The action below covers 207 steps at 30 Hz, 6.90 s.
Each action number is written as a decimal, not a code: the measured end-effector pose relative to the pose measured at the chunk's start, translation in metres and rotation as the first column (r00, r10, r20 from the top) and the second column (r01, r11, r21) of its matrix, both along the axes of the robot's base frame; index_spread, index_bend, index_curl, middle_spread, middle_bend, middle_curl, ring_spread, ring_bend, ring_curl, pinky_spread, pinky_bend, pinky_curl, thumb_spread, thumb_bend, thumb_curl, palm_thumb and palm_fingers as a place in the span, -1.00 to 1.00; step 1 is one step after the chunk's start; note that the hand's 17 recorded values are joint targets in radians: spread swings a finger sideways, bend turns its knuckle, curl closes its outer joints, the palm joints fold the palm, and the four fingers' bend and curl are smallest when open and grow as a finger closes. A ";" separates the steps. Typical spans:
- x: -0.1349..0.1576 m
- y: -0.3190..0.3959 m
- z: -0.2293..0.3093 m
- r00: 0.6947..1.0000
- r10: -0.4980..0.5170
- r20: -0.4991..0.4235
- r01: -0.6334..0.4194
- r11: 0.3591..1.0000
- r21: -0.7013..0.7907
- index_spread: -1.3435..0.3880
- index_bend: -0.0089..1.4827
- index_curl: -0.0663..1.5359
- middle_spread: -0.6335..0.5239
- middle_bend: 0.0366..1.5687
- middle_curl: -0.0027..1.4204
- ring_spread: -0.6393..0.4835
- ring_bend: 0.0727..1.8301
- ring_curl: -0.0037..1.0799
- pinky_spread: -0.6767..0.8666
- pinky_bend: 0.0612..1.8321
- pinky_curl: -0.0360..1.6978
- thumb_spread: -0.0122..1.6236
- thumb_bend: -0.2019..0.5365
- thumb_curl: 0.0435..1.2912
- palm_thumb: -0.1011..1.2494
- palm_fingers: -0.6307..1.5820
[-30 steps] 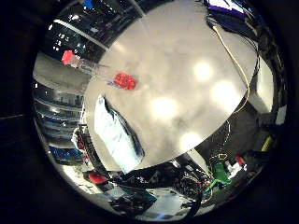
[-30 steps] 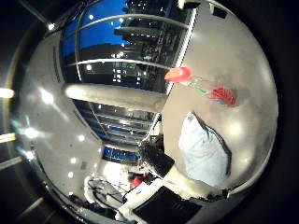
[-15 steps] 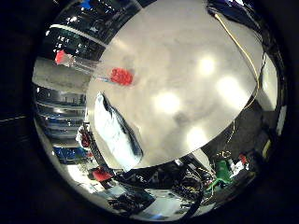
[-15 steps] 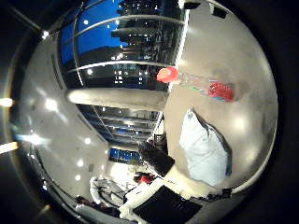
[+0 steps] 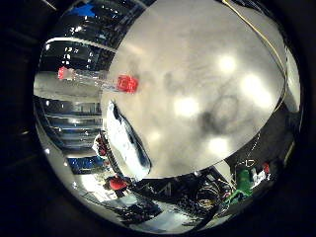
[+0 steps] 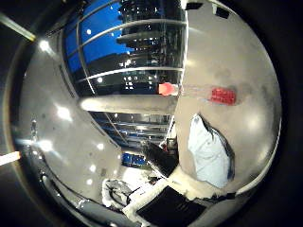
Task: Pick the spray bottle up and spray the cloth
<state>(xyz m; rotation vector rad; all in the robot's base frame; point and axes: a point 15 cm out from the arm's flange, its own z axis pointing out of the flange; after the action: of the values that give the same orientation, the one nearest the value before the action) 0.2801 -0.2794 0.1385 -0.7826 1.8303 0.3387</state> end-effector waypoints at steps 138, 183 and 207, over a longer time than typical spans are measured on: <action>0.111 0.107 0.174 0.268 0.497 -0.826 -0.964 0.142 -0.227 0.33 0.61 0.08 -0.08 0.80 -0.05 -0.25 0.47 0.45 -0.31 0.11 0.70 0.21 -0.49 0.02 0.76 0.58; 0.097 0.215 0.126 0.198 0.093 -0.976 -0.953 -0.216 -0.214 0.32 0.61 0.08 -0.08 0.81 -0.06 -0.26 0.46 0.49 -0.31 0.07 0.78 0.21 -0.49 0.12 0.70 0.59; 0.093 0.392 0.168 0.354 0.756 -0.550 -0.932 0.240 -0.270 0.33 0.60 0.08 -0.08 0.81 -0.06 -0.26 0.45 0.50 -0.31 0.07 0.79 0.20 -0.49 0.12 0.68 0.59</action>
<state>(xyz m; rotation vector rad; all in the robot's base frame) 0.3733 0.1126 0.3066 -2.3434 1.5649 0.6802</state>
